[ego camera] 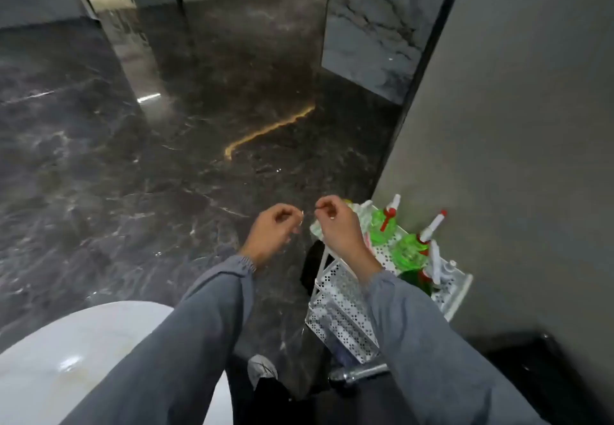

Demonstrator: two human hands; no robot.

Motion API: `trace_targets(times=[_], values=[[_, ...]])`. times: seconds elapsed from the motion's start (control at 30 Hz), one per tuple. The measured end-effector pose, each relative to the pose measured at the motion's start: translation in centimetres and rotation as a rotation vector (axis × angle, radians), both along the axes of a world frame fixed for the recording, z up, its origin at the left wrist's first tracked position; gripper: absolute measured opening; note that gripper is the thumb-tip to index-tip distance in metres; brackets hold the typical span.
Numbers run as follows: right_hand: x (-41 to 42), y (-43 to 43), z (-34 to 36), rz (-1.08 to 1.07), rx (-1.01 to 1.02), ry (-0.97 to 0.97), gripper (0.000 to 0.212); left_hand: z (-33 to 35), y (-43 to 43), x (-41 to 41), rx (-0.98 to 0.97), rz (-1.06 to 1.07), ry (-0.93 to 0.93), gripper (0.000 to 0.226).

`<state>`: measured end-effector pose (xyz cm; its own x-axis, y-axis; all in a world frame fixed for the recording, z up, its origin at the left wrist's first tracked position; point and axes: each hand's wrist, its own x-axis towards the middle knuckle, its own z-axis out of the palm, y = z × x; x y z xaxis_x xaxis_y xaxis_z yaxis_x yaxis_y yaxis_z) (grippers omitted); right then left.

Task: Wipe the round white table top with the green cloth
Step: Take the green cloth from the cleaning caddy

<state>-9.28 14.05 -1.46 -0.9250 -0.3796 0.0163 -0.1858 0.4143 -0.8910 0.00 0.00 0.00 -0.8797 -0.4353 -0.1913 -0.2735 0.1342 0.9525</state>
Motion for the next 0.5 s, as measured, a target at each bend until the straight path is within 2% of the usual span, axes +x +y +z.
trace_targets(times=[0.1, 0.23, 0.3, 0.4, 0.5], values=[[-0.8, 1.9, -2.2, -0.031, 0.138, 0.04, 0.015, -3.9, 1.3, -2.0, -0.011, -0.025, -0.045, 0.003], [-1.5, 3.6, -5.3, -0.115, 0.283, 0.062, 0.012, -7.2, 2.4, -4.3, -0.025, -0.041, -0.148, 0.023], [-1.9, 4.0, -6.4, -0.237, 0.328, 0.053, 0.01, -8.2, 2.5, -5.4, -0.05, -0.062, -0.178, 0.037], [-2.5, 4.4, -7.7, -0.395, 0.336, -0.085, 0.024, -9.2, 2.2, -6.7, -0.036, -0.074, -0.161, 0.046], [-3.2, 4.5, -8.0, -0.455, 0.285, -0.241, 0.038, -9.7, 2.0, -7.7, 0.004, -0.064, -0.157, 0.033]])
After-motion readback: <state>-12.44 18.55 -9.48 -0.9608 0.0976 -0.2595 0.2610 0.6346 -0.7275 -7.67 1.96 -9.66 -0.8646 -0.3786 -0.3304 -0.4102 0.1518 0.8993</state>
